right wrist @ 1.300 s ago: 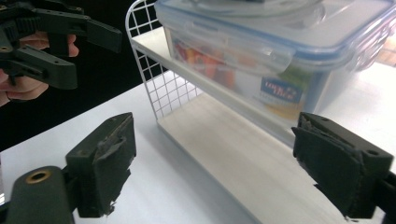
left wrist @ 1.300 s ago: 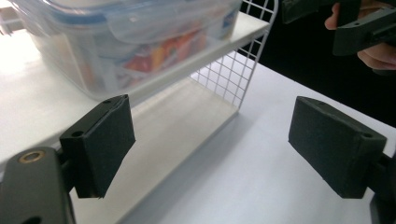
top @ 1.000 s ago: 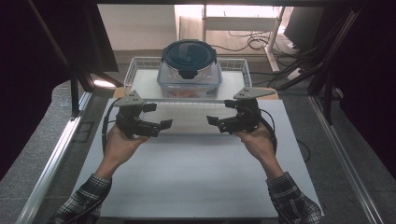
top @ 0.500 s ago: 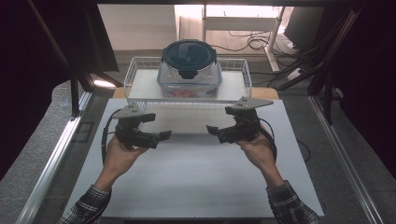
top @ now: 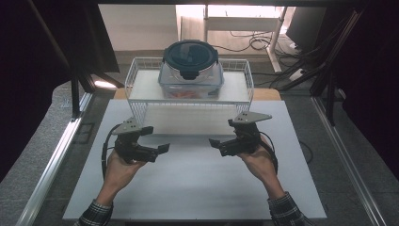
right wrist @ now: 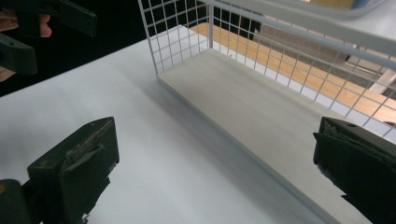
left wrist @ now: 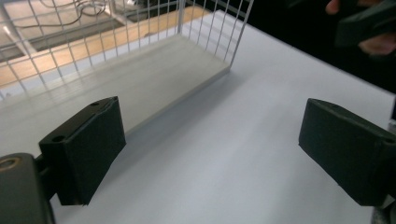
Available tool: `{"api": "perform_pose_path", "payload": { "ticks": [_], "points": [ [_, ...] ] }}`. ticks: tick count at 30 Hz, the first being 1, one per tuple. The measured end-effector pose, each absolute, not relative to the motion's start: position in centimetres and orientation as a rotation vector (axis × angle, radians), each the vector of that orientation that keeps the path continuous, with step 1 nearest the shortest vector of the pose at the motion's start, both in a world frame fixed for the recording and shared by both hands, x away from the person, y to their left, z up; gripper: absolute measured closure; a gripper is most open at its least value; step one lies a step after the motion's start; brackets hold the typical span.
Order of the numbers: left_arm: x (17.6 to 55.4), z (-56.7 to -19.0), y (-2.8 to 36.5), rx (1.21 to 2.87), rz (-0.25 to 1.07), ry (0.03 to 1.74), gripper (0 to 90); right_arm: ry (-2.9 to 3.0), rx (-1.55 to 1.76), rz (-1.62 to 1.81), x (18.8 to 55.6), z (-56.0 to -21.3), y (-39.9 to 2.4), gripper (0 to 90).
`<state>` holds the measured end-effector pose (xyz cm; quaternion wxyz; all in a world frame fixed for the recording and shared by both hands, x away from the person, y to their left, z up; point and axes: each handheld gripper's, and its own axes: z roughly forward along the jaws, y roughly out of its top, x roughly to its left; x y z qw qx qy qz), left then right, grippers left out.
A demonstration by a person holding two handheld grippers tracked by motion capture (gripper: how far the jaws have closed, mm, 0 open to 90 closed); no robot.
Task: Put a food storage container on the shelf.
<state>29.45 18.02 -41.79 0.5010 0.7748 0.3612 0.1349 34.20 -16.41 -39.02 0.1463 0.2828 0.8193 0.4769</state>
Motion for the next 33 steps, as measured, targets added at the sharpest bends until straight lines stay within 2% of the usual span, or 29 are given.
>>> {"api": "perform_pose_path", "payload": {
  "ticks": [33],
  "points": [
    [24.9,-46.4,19.2,1.909,0.351,0.896,4.2,2.399,0.879,1.325,30.3,-43.7,-18.0,0.0]
  ]
}}
